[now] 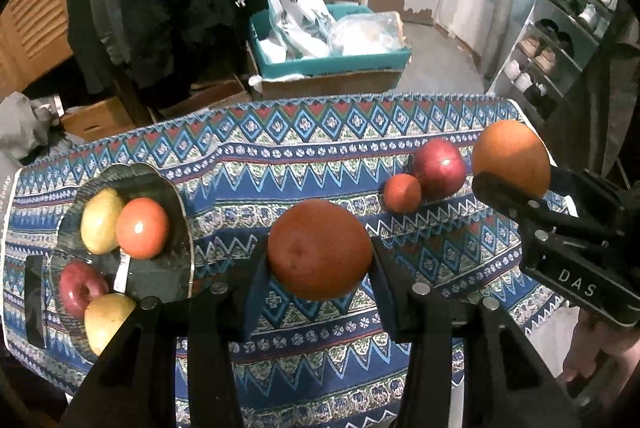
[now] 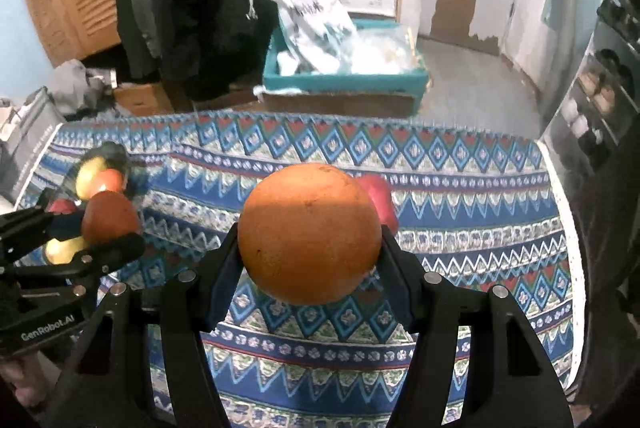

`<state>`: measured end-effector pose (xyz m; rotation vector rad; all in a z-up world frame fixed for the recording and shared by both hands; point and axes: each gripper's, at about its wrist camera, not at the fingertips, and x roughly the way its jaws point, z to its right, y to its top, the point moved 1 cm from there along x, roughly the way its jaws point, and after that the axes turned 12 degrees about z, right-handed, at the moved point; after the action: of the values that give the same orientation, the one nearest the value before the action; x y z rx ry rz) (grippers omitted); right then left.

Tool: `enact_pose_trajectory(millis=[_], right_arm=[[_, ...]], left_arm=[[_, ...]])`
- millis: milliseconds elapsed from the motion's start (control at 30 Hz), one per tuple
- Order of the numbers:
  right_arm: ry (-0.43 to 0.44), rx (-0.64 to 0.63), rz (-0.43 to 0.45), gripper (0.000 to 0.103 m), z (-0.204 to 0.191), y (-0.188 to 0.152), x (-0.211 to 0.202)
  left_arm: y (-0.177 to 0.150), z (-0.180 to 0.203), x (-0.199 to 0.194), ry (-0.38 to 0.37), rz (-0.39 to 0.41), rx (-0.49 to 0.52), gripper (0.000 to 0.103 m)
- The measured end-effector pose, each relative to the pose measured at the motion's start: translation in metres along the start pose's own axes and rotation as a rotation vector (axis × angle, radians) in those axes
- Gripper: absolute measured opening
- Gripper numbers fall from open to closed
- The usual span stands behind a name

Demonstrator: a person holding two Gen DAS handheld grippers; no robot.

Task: Organize fruits
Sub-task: 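Carry the orange in the left tool while the right tool carries its orange over the plate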

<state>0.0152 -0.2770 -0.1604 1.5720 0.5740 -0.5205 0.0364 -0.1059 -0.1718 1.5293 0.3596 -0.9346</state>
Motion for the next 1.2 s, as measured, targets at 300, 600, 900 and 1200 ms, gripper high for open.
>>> enact_pose_trajectory(millis=[300, 600, 900, 1200], right_arm=[[0.003, -0.032, 0.088, 0.063, -0.018, 0.022, -0.026], [0.016, -0.065, 0.129, 0.063, -0.036, 0.036, -0.039], [0.045, -0.069, 0.132, 0.063, -0.053, 0.046, -0.035], [0.095, -0.091, 0.103, 0.063, -0.084, 0.047, -0.015]], left_arm=[[0.01, -0.008, -0.029, 0.011, 0.062, 0.012, 0.048], [0.014, -0.027, -0.038, 0.023, 0.083, -0.02, 0.048], [0.014, -0.054, -0.038, 0.059, 0.081, -0.061, 0.048], [0.006, -0.101, -0.029, 0.12, 0.047, -0.137, 0.048]])
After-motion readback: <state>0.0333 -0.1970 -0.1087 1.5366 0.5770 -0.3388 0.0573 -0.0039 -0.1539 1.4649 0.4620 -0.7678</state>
